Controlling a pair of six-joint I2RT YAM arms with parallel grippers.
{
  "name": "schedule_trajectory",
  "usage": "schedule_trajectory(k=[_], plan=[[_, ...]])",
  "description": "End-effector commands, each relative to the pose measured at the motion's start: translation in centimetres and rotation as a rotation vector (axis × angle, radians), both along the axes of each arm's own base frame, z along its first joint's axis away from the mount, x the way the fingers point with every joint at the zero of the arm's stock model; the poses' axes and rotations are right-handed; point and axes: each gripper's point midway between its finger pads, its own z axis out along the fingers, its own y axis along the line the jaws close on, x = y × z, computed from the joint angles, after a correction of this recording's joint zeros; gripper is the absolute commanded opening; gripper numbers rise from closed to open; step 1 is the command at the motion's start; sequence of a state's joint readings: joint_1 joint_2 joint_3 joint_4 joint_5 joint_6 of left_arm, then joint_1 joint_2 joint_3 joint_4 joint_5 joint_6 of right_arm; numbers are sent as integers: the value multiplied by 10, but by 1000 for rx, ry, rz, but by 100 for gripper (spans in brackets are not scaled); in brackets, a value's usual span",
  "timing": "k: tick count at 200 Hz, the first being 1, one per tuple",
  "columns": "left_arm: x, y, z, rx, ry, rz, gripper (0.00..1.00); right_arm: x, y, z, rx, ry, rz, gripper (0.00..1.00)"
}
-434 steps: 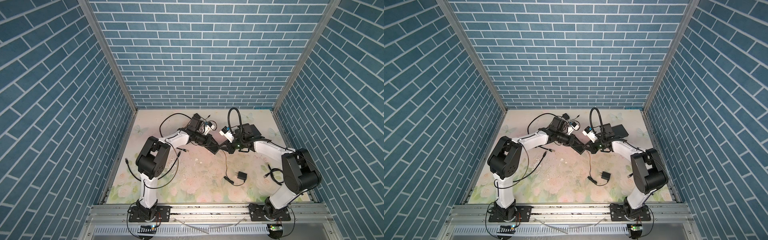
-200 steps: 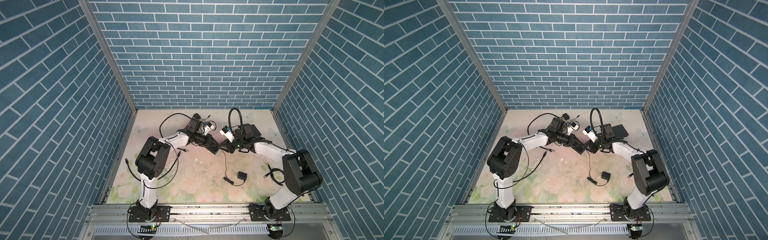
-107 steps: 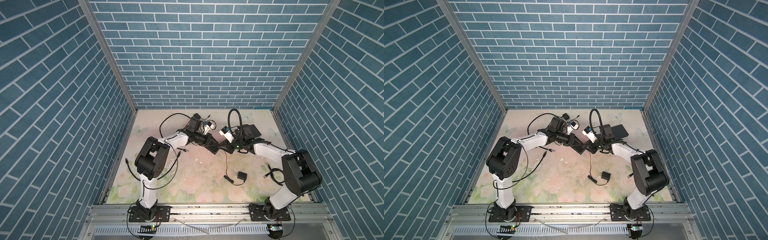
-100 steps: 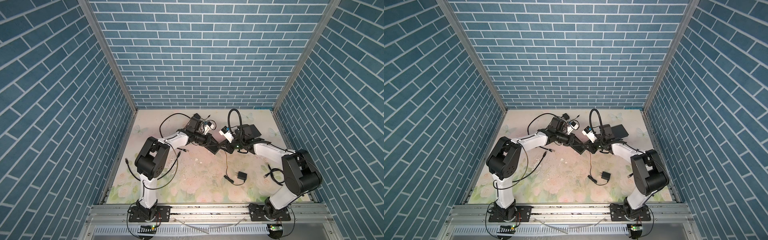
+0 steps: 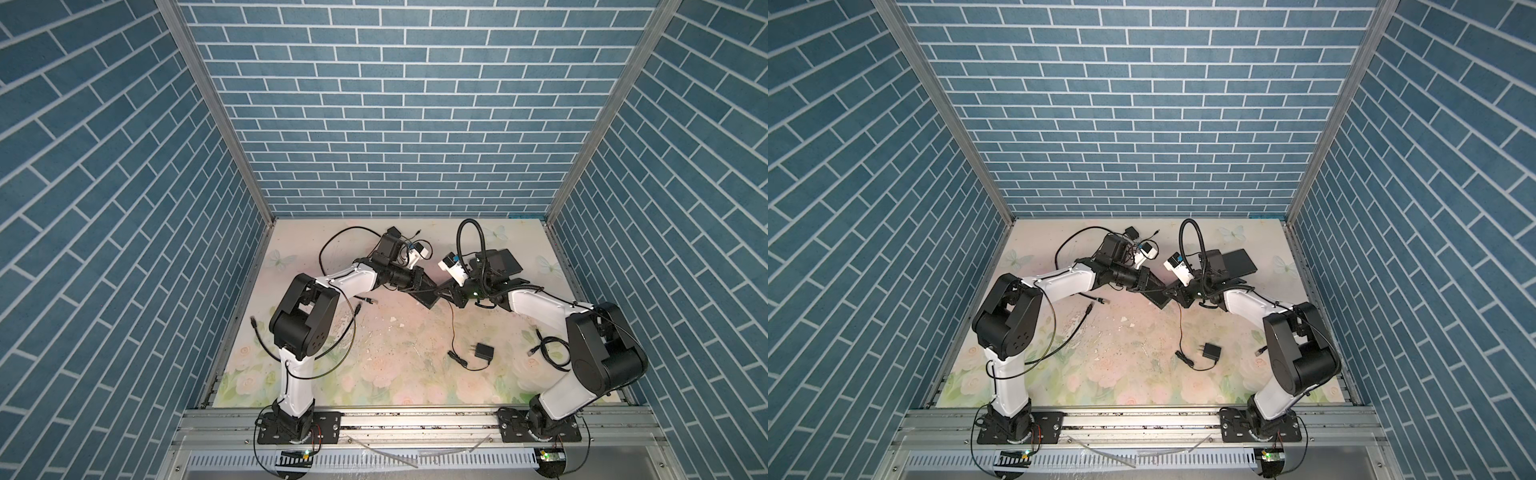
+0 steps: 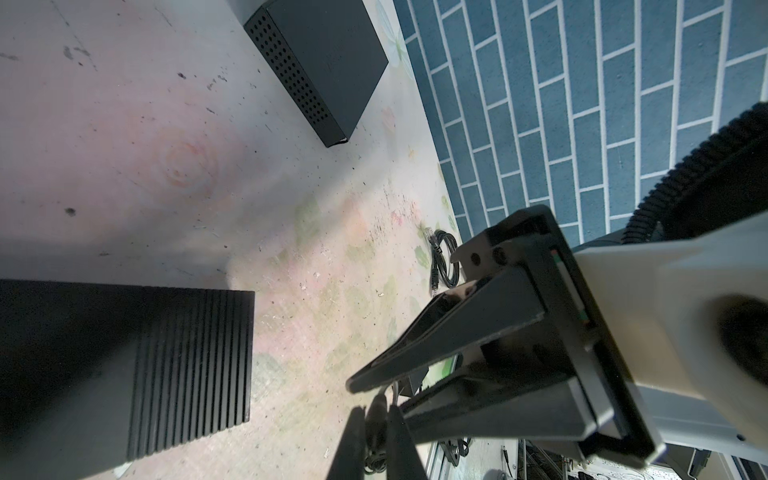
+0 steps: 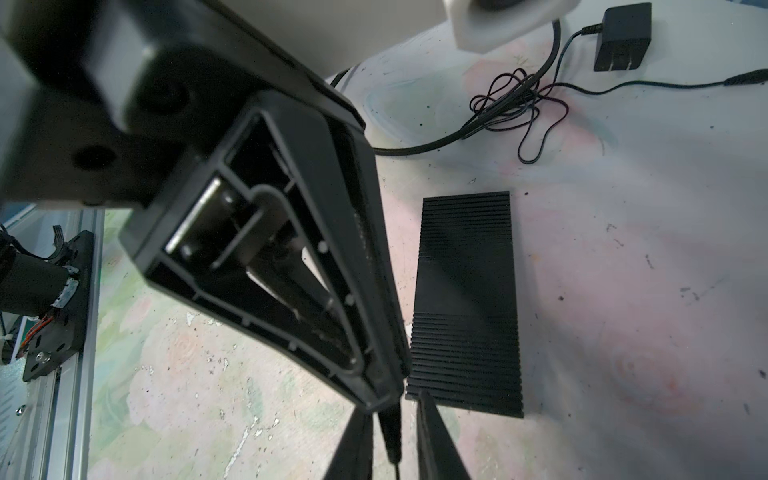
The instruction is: Insert the plug into the switch port
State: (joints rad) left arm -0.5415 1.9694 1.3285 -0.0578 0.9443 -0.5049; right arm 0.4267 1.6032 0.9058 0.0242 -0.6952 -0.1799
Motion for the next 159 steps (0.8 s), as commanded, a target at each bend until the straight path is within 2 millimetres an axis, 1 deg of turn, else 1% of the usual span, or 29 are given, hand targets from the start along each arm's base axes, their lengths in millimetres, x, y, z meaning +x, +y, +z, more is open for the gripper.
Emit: schedule_trajectory(k=[1, 17, 73, 101, 111, 130, 136, 144, 159], plan=[[-5, 2, 9, -8, -9, -6, 12, -1, 0, 8, 13, -39, -2, 23], [-5, 2, 10, -10, -13, -5, 12, -2, -1, 7, 8, -42, -3, 23], [-3, -1, 18, -41, -11, -7, 12, 0, 1, 2, 9, -30, 3, 13], [-3, 0, 15, -34, -7, -2, 13, -2, 1, 2, 14, -35, 7, 7], [-1, 1, 14, -29, -8, 5, 18, -2, 1, 1, 12, -33, 6, 6], [4, 6, 10, -7, -9, 33, 36, -3, -2, -5, -8, -19, -3, 5], [8, 10, 10, 5, -16, 48, 42, -4, -4, -10, -24, -9, -8, 5], [17, 18, 10, 31, -31, 78, 50, -4, -7, -16, -52, 10, -14, 5], [39, 44, 9, 111, -70, 166, 58, -5, -13, -31, -117, 60, -26, 5]])
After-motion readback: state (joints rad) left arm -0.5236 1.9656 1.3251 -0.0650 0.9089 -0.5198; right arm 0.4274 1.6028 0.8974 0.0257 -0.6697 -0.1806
